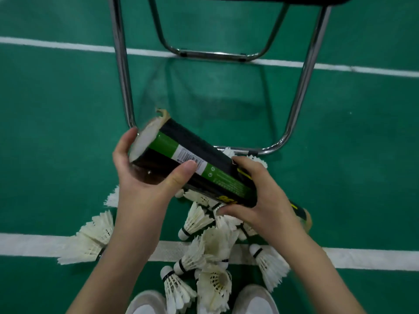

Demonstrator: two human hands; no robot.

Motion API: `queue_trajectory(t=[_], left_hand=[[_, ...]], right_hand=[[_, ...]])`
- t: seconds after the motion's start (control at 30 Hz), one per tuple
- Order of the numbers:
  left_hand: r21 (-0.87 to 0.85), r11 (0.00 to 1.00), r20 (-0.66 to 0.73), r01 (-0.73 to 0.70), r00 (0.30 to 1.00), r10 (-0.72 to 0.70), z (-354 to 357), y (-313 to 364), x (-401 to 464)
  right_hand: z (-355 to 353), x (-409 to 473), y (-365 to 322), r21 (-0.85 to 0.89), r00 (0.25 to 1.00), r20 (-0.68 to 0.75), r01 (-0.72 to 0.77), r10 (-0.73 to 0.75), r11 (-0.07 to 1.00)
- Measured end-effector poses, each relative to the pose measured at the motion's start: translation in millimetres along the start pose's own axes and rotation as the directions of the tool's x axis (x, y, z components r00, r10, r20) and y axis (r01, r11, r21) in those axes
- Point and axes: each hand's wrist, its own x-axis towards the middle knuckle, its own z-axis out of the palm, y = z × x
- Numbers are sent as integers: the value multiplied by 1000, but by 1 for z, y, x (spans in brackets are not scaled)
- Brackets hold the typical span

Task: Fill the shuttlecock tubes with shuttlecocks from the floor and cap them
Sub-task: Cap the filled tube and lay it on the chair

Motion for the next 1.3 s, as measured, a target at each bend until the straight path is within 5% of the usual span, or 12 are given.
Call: queue_trajectory(t=[0.33, 0.63, 1.0, 1.3], left_hand=[[72, 979, 118, -193, 976, 184, 29, 67, 9], [113, 953, 207, -280, 945, 253, 54, 133, 12], [143, 932, 288, -332, 915, 281, 80, 172, 38], [129, 939, 317, -318, 911, 264, 90, 162, 43]], right_hand=[[-72, 35, -36, -210, 984, -62, 153, -169, 966], [-158, 92, -85, -353, 887, -301, 237, -350, 905], [-227, 189, -73, -487, 830, -545, -198, -120, 851], [-225, 213, -70, -489, 831, -553, -262, -64, 832]])
